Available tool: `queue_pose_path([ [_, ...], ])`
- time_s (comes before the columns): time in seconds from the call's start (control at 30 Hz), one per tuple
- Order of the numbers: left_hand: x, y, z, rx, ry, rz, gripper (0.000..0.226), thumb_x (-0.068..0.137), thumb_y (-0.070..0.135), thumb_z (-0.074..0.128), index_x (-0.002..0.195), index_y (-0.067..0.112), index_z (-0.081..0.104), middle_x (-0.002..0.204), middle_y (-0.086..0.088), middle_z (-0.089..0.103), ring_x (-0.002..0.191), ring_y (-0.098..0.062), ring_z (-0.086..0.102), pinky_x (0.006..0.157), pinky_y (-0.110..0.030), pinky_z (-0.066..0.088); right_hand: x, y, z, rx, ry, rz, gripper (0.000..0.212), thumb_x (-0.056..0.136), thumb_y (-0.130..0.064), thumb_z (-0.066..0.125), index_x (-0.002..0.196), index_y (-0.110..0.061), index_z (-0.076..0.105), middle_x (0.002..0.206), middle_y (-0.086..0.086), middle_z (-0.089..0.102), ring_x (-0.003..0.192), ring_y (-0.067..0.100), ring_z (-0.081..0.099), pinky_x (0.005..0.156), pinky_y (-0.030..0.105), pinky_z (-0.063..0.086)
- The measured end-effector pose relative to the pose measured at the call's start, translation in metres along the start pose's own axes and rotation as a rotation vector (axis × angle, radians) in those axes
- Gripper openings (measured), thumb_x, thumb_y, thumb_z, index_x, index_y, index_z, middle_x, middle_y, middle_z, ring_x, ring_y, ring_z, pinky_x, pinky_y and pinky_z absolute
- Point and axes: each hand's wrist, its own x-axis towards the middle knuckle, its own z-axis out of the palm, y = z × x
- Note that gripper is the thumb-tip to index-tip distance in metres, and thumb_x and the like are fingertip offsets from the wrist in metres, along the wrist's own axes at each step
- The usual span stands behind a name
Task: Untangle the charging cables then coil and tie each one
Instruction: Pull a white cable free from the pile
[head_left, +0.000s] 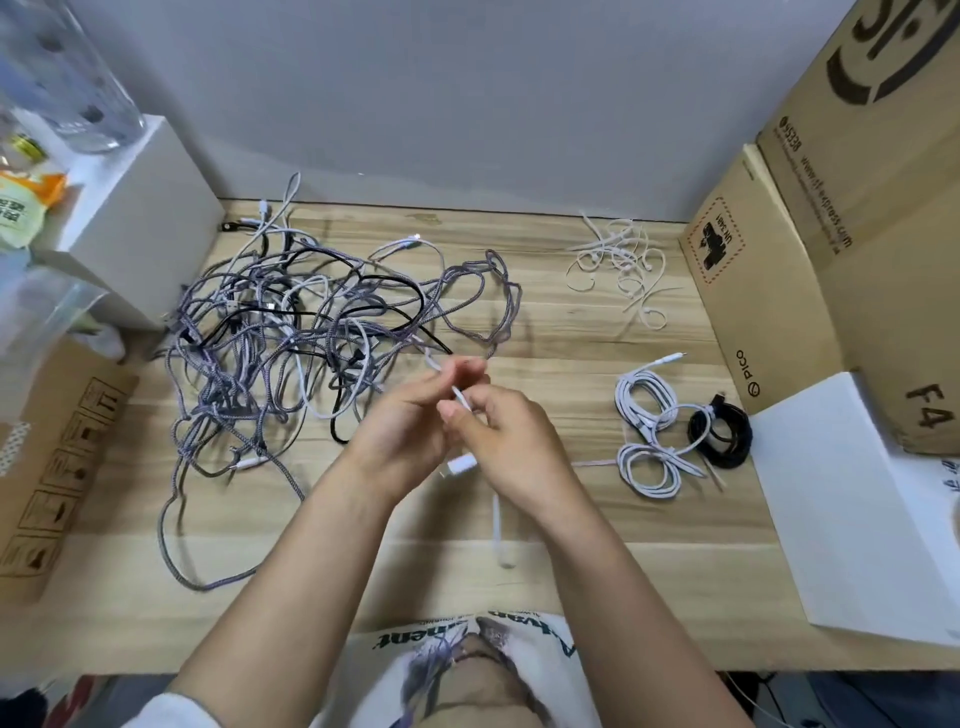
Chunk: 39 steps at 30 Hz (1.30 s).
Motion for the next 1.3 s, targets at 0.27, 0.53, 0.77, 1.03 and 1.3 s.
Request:
queue_pose_path([
  [0.27, 0.034, 0.033, -0.054, -0.37, 0.297, -0.045, 0.034, 0.094, 0.018, 0.041, 0.064, 0.012, 0.056, 0.053, 0.0, 0.062, 0.044, -0.013, 0.059, 0.051, -0.024, 0.053, -0.037, -0.036, -0.054, 0.447, -0.003, -0.164, 0.022, 0.079, -0.024, 0.069, 0.059, -0.016, 0.068, 0.054, -0.005, 0.06, 0.047, -0.002, 0.045, 0.047, 0.026, 0.049],
  [0.53, 0.035, 0.038, -0.062, -0.381, 0.367, 0.008, 0.029, 0.095, 0.028, 0.045, 0.069, 0.019, 0.055, 0.053, 0.005, 0.063, 0.049, -0.006, 0.063, 0.05, -0.019, 0.052, -0.051, -0.044, -0.086, 0.749, 0.097, -0.287, 0.016, 0.071, -0.028, 0.065, 0.055, -0.023, 0.067, 0.053, -0.01, 0.058, 0.046, 0.002, 0.035, 0.047, 0.011, 0.031],
  [0.77, -0.002, 0.019, -0.004, 0.021, -0.15, 0.052, 0.037, 0.047, 0.038, 0.09, 0.077, 0.025, 0.074, 0.091, 0.005, 0.071, 0.088, -0.009, 0.066, 0.071, -0.023, 0.053, -0.012, -0.022, -0.035, 0.573, 0.092, 0.037, 0.016, 0.084, -0.028, 0.064, 0.083, -0.012, 0.062, 0.056, -0.01, 0.057, 0.049, 0.0, 0.048, 0.051, 0.014, 0.038],
  [1.03, -0.022, -0.016, 0.007, 0.115, -0.219, 0.029, 0.032, 0.066, 0.039, 0.072, 0.095, 0.025, 0.075, 0.081, 0.005, 0.068, 0.077, -0.005, 0.062, 0.077, -0.024, 0.051, -0.009, -0.025, -0.016, 0.883, 0.164, 0.163, 0.027, 0.095, -0.017, 0.051, 0.072, -0.011, 0.064, 0.076, -0.002, 0.067, 0.05, 0.002, 0.053, 0.046, 0.01, 0.037],
  [1.3, 0.014, 0.015, -0.034, -0.42, 0.277, -0.168, 0.023, 0.089, 0.017, 0.051, 0.066, 0.019, 0.054, 0.066, 0.002, 0.063, 0.052, -0.012, 0.064, 0.061, -0.021, 0.049, -0.018, -0.026, -0.039, 1.024, 0.279, 0.052, 0.032, 0.086, -0.027, 0.049, 0.065, -0.005, 0.058, 0.04, -0.011, 0.037, 0.037, -0.001, 0.028, 0.04, 0.009, 0.022],
])
